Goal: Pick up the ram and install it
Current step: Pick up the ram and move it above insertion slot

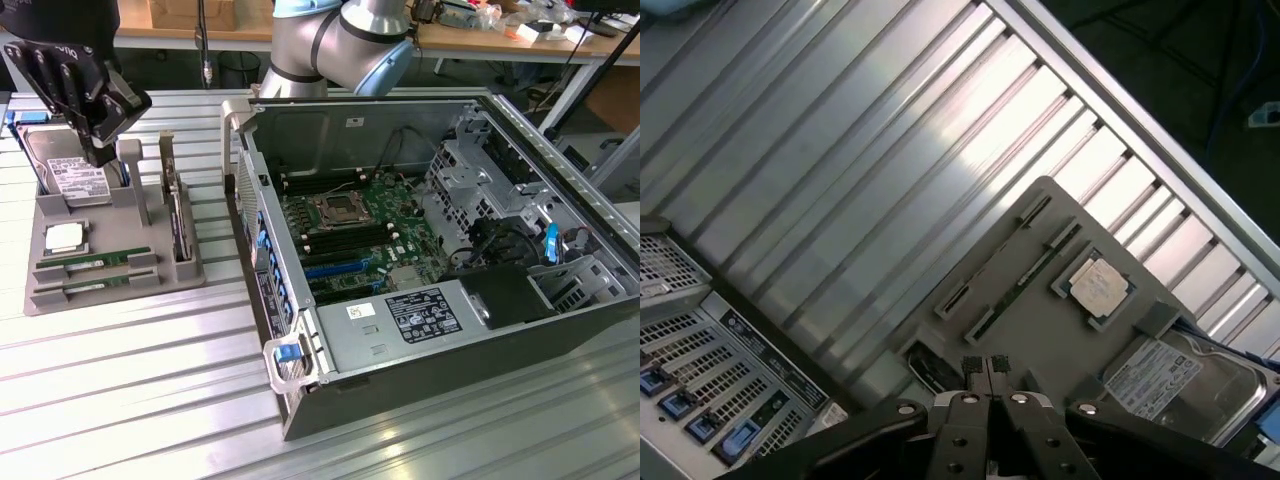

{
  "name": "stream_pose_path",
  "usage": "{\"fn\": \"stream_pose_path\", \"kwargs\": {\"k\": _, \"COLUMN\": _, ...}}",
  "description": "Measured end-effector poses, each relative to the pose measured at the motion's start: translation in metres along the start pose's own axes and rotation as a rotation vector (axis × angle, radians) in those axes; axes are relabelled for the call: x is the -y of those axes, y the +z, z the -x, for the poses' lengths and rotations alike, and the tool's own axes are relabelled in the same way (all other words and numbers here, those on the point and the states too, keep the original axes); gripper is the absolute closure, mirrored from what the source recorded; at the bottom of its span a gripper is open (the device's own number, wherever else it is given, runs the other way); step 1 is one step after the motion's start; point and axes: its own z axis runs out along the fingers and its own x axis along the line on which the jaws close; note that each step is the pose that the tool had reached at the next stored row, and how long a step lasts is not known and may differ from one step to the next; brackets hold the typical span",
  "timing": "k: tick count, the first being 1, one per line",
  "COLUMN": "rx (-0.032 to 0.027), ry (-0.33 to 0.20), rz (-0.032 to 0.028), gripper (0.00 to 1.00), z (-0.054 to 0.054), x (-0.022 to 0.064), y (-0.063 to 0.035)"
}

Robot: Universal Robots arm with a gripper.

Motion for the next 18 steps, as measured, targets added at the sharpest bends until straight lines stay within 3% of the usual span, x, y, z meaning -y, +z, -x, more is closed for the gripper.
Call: {"fn": "stream_pose_path", "kwargs": {"k": 18, "rx": -0.0067, "ry": -0.256, "rz": 0.0061, "gripper": 0.89, "z": 0.0000, "x": 0.0000, "y": 0.0000}}
